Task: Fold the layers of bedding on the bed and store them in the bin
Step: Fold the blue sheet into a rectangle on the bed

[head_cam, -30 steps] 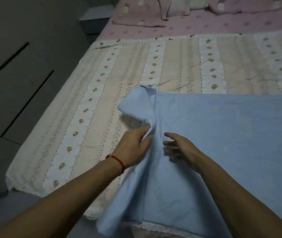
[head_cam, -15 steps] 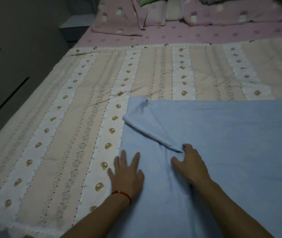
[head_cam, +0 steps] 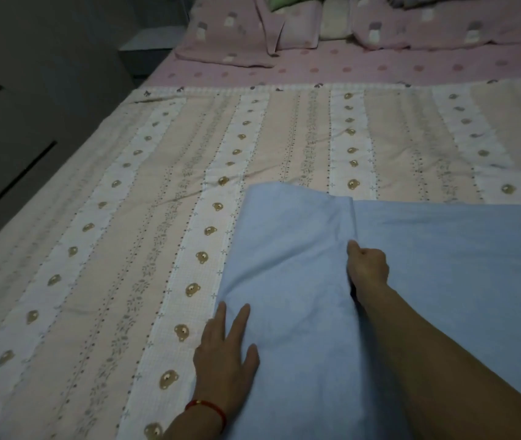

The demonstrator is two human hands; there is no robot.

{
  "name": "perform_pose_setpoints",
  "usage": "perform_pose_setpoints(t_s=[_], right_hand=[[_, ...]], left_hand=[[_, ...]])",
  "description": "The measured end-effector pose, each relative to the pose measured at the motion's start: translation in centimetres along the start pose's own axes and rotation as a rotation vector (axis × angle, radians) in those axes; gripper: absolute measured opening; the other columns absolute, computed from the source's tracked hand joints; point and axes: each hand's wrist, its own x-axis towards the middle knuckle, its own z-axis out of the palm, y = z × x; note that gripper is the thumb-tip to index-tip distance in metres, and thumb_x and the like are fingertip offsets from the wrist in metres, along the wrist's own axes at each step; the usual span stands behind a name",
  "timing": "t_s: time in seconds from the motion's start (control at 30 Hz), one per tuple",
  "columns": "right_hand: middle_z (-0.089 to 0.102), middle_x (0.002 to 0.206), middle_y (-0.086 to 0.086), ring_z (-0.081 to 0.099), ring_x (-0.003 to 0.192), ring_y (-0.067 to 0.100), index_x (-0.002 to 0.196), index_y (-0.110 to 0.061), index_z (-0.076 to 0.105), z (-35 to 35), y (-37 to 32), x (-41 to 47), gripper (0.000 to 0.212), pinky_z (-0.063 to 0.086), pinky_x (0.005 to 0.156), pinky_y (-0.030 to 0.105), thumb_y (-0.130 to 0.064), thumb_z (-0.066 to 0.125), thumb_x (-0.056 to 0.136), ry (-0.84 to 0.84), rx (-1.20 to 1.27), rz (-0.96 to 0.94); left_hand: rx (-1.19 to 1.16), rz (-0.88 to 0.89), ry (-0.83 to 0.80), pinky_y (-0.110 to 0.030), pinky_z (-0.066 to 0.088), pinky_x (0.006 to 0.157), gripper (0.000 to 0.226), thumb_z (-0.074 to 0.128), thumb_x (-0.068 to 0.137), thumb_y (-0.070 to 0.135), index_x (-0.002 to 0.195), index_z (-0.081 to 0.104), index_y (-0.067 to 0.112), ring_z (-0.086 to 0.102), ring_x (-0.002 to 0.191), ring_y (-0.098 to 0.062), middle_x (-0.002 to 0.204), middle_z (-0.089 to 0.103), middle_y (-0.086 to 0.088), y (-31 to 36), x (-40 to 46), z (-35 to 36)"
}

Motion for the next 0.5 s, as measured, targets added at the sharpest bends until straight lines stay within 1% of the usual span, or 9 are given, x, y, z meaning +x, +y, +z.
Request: perform_pose_setpoints(t_s=[0.07, 0.1, 0.17, 0.23, 0.3, 0.33, 0.4, 0.43, 0.5], right_hand=[[0.063, 0.074, 0.011, 0.061, 0.076, 0.031, 0.068, -0.007, 0.057, -1.4, 0.4, -0.9, 0.052, 0.048, 0.065, 0.035, -0.047, 0.051, 0.101, -0.123, -0.069, -0.056], [0.062, 0.074, 0.008, 0.06, 0.075, 0.028, 0.069, -0.009, 0.057, -1.9, 0.5, -2.0, 0.051, 0.045, 0.062, 0.032, -0.049, 0.051, 0.101, -0.154, -0.095, -0.071], [0.066, 0.083, 0.002, 0.062, 0.083, 0.024, 0.081, -0.014, 0.065, -3.4, 1.8, -4.1, 0.044, 0.045, 0.071, 0.031, -0.054, 0.055, 0.097, -0.202, -0.139, -0.062], [0.07, 0.089, -0.001, 0.065, 0.086, 0.021, 0.087, -0.018, 0.067, -5.1, 4.3, -7.0, 0.041, 0.048, 0.078, 0.032, -0.058, 0.06, 0.093, -0.276, -0.209, -0.019], [0.07, 0.096, -0.004, 0.065, 0.088, 0.019, 0.092, -0.018, 0.065, -5.8, 7.8, -10.5, 0.04, 0.049, 0.078, 0.031, -0.058, 0.06, 0.093, -0.376, -0.296, -0.019], [0.068, 0.101, -0.004, 0.064, 0.092, 0.017, 0.101, -0.02, 0.064, -6.0, 9.6, -12.8, 0.037, 0.047, 0.079, 0.029, -0.056, 0.06, 0.095, -0.407, -0.322, -0.028], [0.07, 0.112, 0.0, 0.063, 0.099, 0.016, 0.122, -0.018, 0.066, -6.1, 12.1, -16.4, 0.04, 0.045, 0.084, 0.023, -0.05, 0.06, 0.097, -0.433, -0.264, -0.037], [0.071, 0.114, 0.0, 0.064, 0.099, 0.016, 0.123, -0.017, 0.067, -6.2, 13.0, -17.7, 0.041, 0.046, 0.085, 0.023, -0.049, 0.06, 0.098, -0.412, -0.217, -0.02], [0.074, 0.106, -0.002, 0.068, 0.096, 0.017, 0.11, -0.017, 0.072, -6.5, 13.9, -19.0, 0.041, 0.052, 0.084, 0.028, -0.053, 0.061, 0.095, -0.295, -0.178, -0.008]], left_hand=[[-0.116, 0.007, 0.049, -0.034, 0.019, 0.122, 0.07, 0.042, 0.091, 0.06, 0.156, 0.02, 0.044, 0.015, 0.153, -0.021, 0.168, 0.006, 0.001, -0.5, -0.7, 0.0], [-0.154, -0.015, 0.072, -0.032, 0.017, 0.121, 0.07, 0.053, 0.094, 0.052, 0.156, 0.023, 0.04, 0.016, 0.153, -0.021, 0.167, 0.01, -0.002, -0.9, -1.1, 0.0], [-0.185, -0.107, 0.087, -0.033, 0.022, 0.12, 0.075, 0.062, 0.094, 0.043, 0.158, 0.025, 0.028, 0.026, 0.148, -0.024, 0.163, 0.023, -0.008, -1.4, -2.4, -0.4], [-0.241, -0.207, 0.09, -0.038, 0.035, 0.113, 0.075, 0.063, 0.093, 0.045, 0.155, 0.031, 0.019, 0.042, 0.136, -0.026, 0.151, 0.042, -0.009, -1.9, -4.3, -0.8], [-0.327, -0.285, 0.058, -0.037, 0.045, 0.097, 0.058, 0.062, 0.092, 0.051, 0.14, 0.045, 0.023, 0.057, 0.118, -0.024, 0.134, 0.058, -0.004, -2.6, -5.9, -1.5], [-0.373, -0.339, 0.006, -0.034, 0.046, 0.089, 0.049, 0.063, 0.091, 0.052, 0.129, 0.047, 0.025, 0.061, 0.108, -0.024, 0.122, 0.063, -0.002, -2.9, -7.1, -1.9], [-0.484, -0.423, -0.08, -0.031, 0.047, 0.078, 0.042, 0.067, 0.09, 0.048, 0.116, 0.052, 0.02, 0.064, 0.09, -0.02, 0.103, 0.066, 0.003, -3.7, -8.3, -2.7], [-0.543, -0.428, -0.107, -0.031, 0.049, 0.074, 0.039, 0.069, 0.089, 0.046, 0.112, 0.056, 0.017, 0.065, 0.085, -0.016, 0.099, 0.068, 0.005, -4.1, -8.8, -3.0], [-0.603, -0.391, -0.128, -0.029, 0.053, 0.071, 0.035, 0.071, 0.088, 0.045, 0.105, 0.061, 0.017, 0.069, 0.084, -0.013, 0.096, 0.072, 0.004, -4.4, -9.9, -3.5]])
